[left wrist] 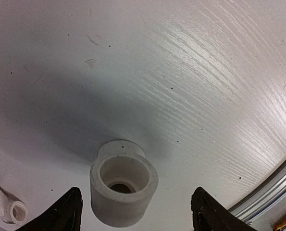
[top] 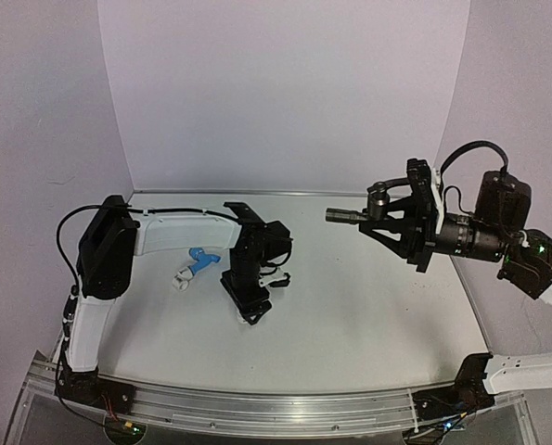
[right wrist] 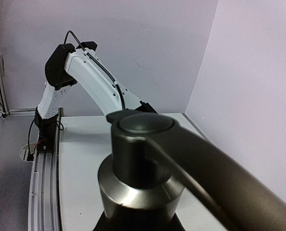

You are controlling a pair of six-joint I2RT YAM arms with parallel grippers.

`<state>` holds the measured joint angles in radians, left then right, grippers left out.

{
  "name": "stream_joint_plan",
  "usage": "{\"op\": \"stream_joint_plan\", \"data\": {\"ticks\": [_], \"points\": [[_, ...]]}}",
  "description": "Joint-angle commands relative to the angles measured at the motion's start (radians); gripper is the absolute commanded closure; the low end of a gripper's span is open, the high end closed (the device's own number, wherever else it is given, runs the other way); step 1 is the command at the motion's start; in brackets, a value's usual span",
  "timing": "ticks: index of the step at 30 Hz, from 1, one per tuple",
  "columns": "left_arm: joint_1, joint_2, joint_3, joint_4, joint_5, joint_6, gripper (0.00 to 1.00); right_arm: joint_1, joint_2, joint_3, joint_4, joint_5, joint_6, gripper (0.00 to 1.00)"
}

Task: Install the water faucets

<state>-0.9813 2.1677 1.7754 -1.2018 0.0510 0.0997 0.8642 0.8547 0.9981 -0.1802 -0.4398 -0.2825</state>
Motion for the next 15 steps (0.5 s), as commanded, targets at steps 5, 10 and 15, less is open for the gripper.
{"op": "stream_joint_plan", "data": {"ticks": [5, 10, 15], "points": [[0.027, 0.104, 0.095, -0.061, 0.017, 0.04, 0.32, -0.003, -0.019, 0.011, 0.068, -0.02, 0.011, 1.0], [0.041, 0.13, 0.114, -0.068, 0.019, 0.039, 0.44, -0.004, -0.019, 0.014, 0.068, -0.019, 0.01, 1.0], [0.043, 0.118, 0.11, -0.064, 0.018, 0.025, 0.66, -0.005, -0.017, 0.015, 0.068, -0.021, 0.002, 1.0]]}}
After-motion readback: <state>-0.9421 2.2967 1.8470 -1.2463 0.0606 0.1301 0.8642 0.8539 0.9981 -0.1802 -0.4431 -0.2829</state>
